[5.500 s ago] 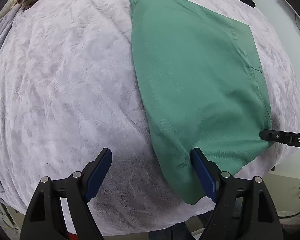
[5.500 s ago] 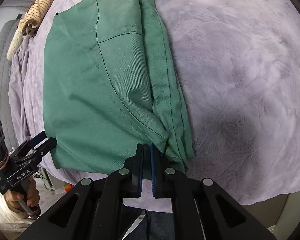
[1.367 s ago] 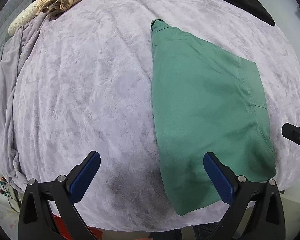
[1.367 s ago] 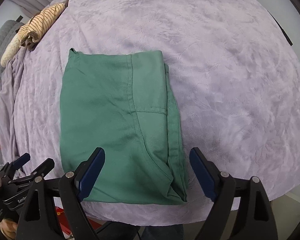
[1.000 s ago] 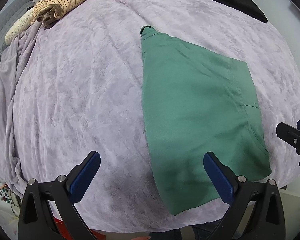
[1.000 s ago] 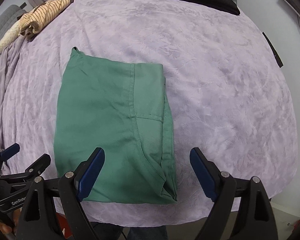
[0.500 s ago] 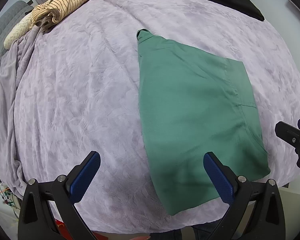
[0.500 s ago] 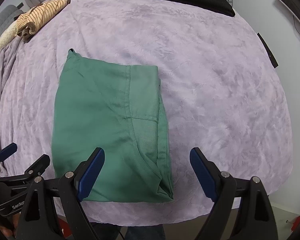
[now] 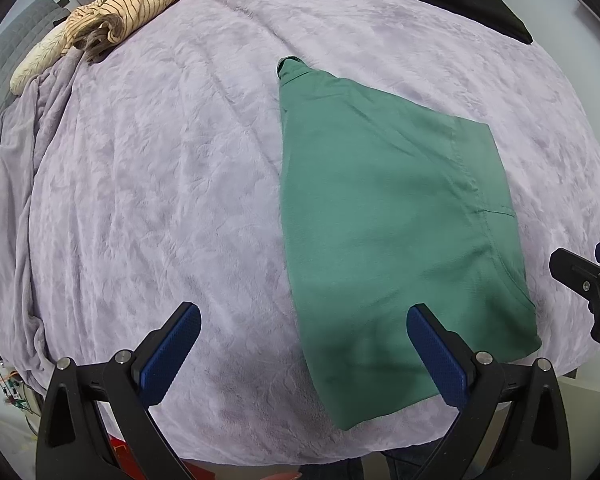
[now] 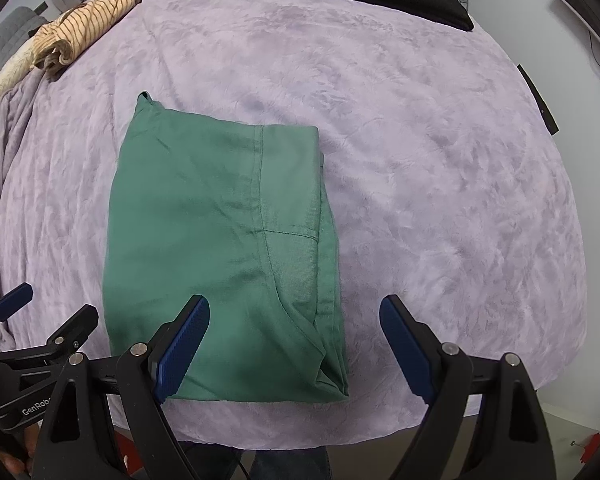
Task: Fold large clothes
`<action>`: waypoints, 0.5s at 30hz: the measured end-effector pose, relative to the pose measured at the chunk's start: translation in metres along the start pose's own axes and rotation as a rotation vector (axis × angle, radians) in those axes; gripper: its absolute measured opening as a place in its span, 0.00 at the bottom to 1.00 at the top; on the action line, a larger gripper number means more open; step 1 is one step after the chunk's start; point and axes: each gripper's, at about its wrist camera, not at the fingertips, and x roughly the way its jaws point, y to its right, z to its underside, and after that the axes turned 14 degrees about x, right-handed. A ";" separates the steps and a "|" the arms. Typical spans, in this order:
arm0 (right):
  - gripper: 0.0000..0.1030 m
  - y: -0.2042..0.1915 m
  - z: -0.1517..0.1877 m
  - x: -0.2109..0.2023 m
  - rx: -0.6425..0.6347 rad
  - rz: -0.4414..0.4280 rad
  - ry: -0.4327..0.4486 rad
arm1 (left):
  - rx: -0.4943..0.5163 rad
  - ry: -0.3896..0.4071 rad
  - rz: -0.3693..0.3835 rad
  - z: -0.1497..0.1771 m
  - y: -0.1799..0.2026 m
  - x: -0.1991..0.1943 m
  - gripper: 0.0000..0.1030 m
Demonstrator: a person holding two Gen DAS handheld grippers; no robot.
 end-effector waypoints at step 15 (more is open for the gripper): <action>0.86 -0.001 0.001 0.001 -0.003 0.001 -0.004 | -0.001 -0.004 0.000 0.001 -0.001 0.001 1.00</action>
